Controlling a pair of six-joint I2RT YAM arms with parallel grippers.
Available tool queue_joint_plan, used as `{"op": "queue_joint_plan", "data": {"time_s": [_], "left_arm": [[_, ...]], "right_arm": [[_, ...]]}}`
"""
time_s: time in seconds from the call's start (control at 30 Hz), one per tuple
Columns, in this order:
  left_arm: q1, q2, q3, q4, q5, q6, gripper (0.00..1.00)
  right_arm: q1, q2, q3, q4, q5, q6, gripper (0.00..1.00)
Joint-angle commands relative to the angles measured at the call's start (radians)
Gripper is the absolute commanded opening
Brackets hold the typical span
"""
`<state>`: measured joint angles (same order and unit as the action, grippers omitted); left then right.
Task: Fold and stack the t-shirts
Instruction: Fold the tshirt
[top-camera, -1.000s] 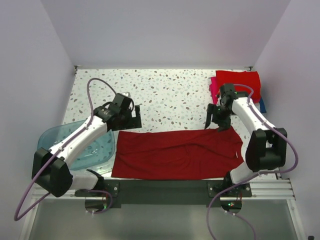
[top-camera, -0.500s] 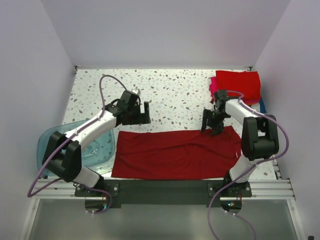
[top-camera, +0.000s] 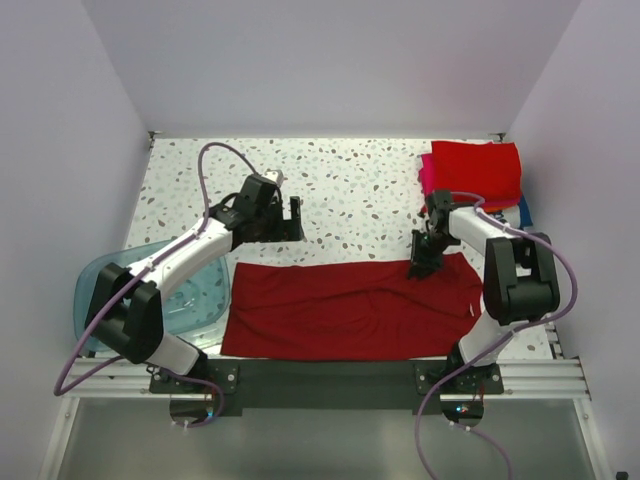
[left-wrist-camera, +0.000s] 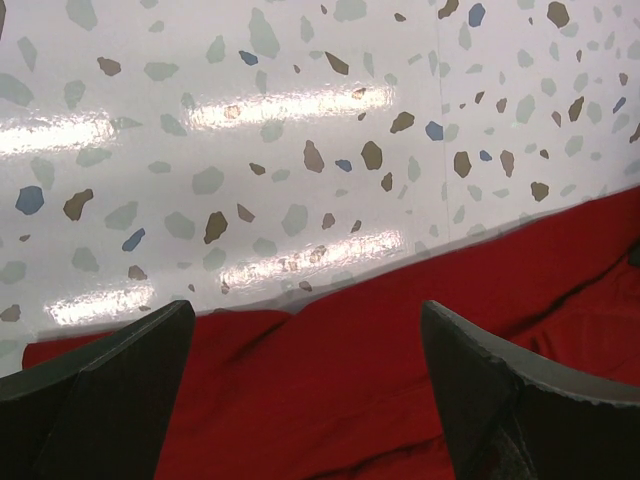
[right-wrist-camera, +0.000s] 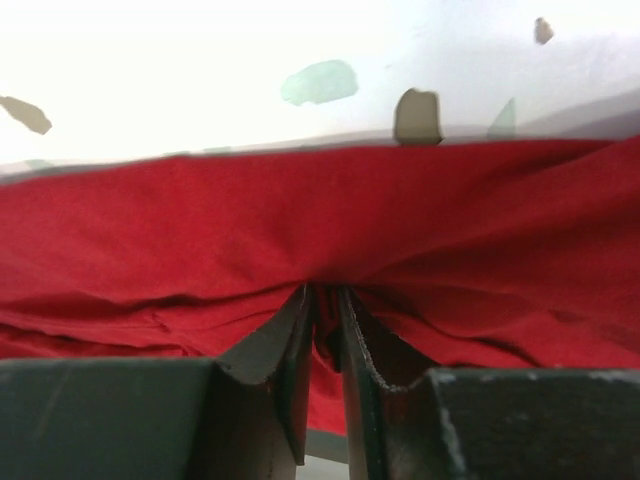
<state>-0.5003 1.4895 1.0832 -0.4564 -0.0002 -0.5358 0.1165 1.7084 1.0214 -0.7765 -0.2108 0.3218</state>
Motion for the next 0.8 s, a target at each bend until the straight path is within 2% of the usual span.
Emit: {"op": "queue_joint_plan", "data": {"time_s": [0.0, 0.13, 0.3, 0.53, 0.77], "left_arm": [[-0.004, 0.003, 0.023, 0.038, 0.009, 0.027, 1.0], [-0.004, 0.017, 0.037, 0.038, 0.019, 0.025, 1.0], [-0.004, 0.021, 0.037, 0.042, 0.02, 0.026, 1.0], [-0.004, 0.04, 0.023, 0.024, 0.003, 0.022, 1.0], [-0.004, 0.06, 0.02, 0.013, 0.002, 0.022, 1.0]], "right_arm": [[0.011, -0.078, 0.003, 0.002, -0.027, 0.017, 0.18], [0.014, -0.133, 0.0, -0.029, 0.001, 0.022, 0.13], [0.018, -0.21, -0.041, -0.059, -0.004, 0.026, 0.01], [0.037, -0.338, -0.144, -0.086, -0.024, 0.06, 0.0], [0.052, -0.454, -0.239, -0.099, -0.061, 0.092, 0.05]]}}
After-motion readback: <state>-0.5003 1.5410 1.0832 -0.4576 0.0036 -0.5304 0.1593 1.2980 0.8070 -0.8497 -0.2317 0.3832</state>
